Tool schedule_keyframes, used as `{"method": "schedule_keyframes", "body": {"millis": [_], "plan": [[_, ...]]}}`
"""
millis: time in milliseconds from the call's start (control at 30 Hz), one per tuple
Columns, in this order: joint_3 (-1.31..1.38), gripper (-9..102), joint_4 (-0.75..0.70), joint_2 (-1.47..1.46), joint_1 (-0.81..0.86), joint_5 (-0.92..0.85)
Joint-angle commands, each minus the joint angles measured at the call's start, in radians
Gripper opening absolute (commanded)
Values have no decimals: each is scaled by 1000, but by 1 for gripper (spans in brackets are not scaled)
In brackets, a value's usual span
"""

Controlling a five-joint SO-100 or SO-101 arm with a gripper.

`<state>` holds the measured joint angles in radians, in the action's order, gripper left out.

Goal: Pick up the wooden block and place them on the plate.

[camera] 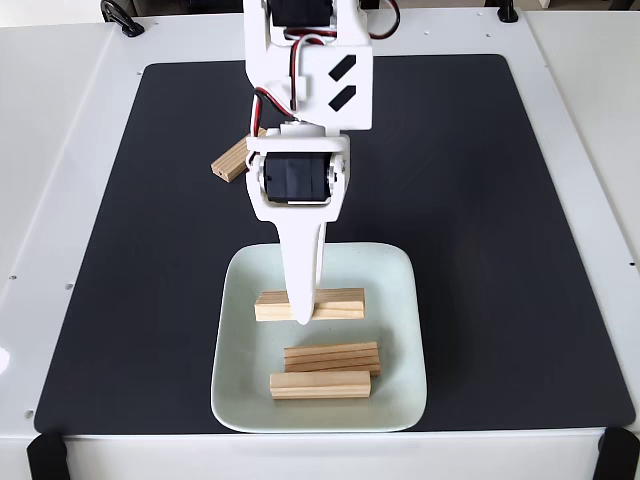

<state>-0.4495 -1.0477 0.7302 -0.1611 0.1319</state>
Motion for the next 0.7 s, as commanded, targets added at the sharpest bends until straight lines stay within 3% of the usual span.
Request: {"method": "schedule_keyframes", "body": {"millis": [0,667], "plan": [[77,-1,11,-18,-5,-63],[75,-1,11,-44,-31,-80]]}}
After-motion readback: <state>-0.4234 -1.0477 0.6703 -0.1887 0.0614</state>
